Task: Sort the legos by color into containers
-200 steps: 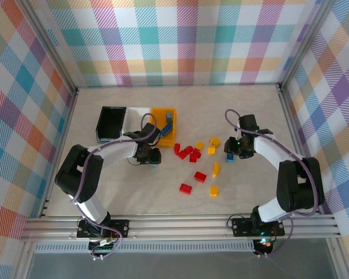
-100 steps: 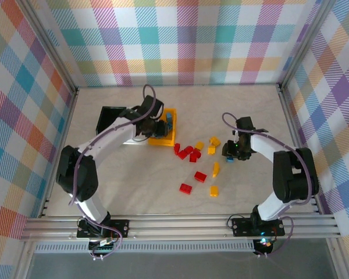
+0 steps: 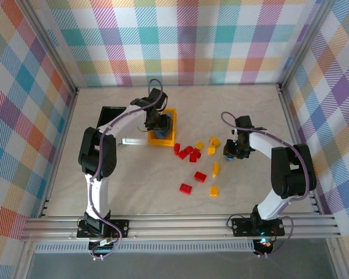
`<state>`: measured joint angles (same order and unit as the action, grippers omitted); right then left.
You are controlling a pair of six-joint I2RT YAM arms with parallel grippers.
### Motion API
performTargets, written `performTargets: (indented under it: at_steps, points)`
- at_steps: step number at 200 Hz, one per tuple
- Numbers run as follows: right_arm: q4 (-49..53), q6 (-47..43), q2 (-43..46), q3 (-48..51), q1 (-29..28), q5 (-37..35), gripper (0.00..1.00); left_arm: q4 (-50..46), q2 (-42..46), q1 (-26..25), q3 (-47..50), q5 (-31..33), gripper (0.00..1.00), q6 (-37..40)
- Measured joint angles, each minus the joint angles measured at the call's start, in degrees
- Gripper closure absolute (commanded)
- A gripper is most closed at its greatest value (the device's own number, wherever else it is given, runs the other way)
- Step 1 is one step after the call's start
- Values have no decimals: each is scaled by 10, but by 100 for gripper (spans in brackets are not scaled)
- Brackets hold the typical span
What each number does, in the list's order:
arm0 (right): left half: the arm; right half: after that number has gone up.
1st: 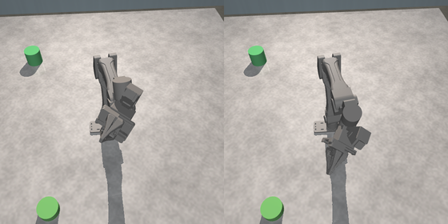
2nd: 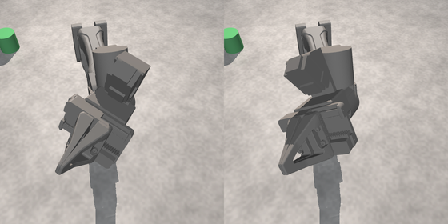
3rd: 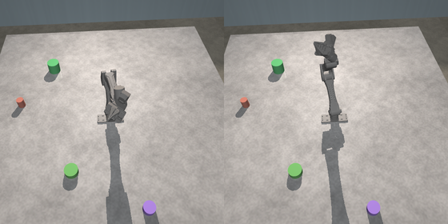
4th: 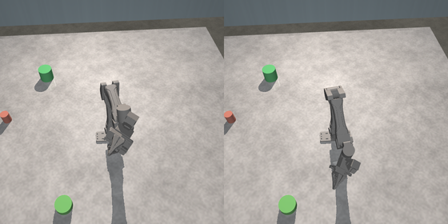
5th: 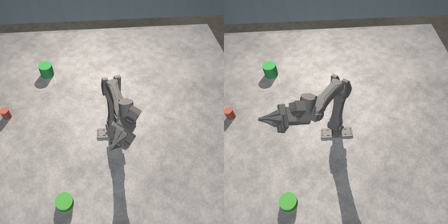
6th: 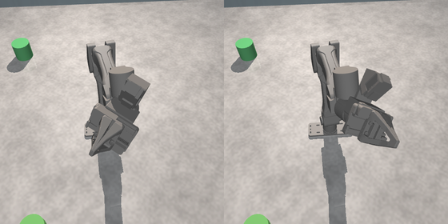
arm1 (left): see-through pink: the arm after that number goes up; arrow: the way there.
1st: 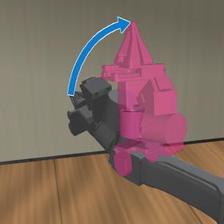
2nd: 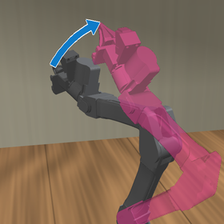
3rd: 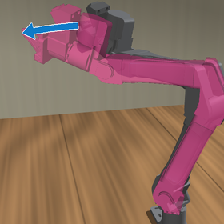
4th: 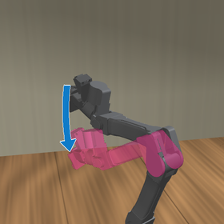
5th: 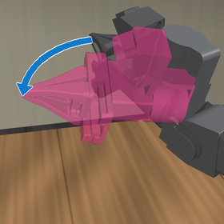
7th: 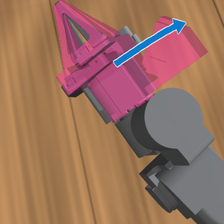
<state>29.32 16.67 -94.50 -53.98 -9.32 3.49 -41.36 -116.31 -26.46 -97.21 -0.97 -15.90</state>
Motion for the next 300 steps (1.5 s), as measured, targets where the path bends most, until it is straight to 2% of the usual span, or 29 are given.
performTargets:
  at_steps: [43,69,93,119,155,194,219,230,258,277,300]
  points:
    - [17,5,65,-3,-7,2,76,-5,55,0,17,0,32,3]
    - [32,15,112,-44,-46,14,77,-3,152,0,73,-1,30,3]
    - [31,27,116,-114,-96,33,77,0,256,0,140,-3,28,1]
    - [29,36,74,-212,-158,55,77,11,351,0,236,-5,27,-11]
    - [23,39,-77,-370,-231,95,77,10,441,-7,374,-8,26,-39]
    - [32,40,-233,-502,-260,134,76,13,487,-49,438,-16,24,-61]
    - [42,43,-297,-557,-262,152,70,36,500,-94,463,-22,23,-76]
    - [44,45,-314,-572,-262,159,63,50,500,-111,473,-27,20,-81]
    - [49,49,-320,-579,-263,170,53,81,492,-151,486,-32,14,-92]
    - [41,50,-300,-557,-263,168,42,106,471,-180,487,-40,10,-94]
    - [37,45,-229,-481,-256,163,40,130,436,-209,487,-41,9,-94]
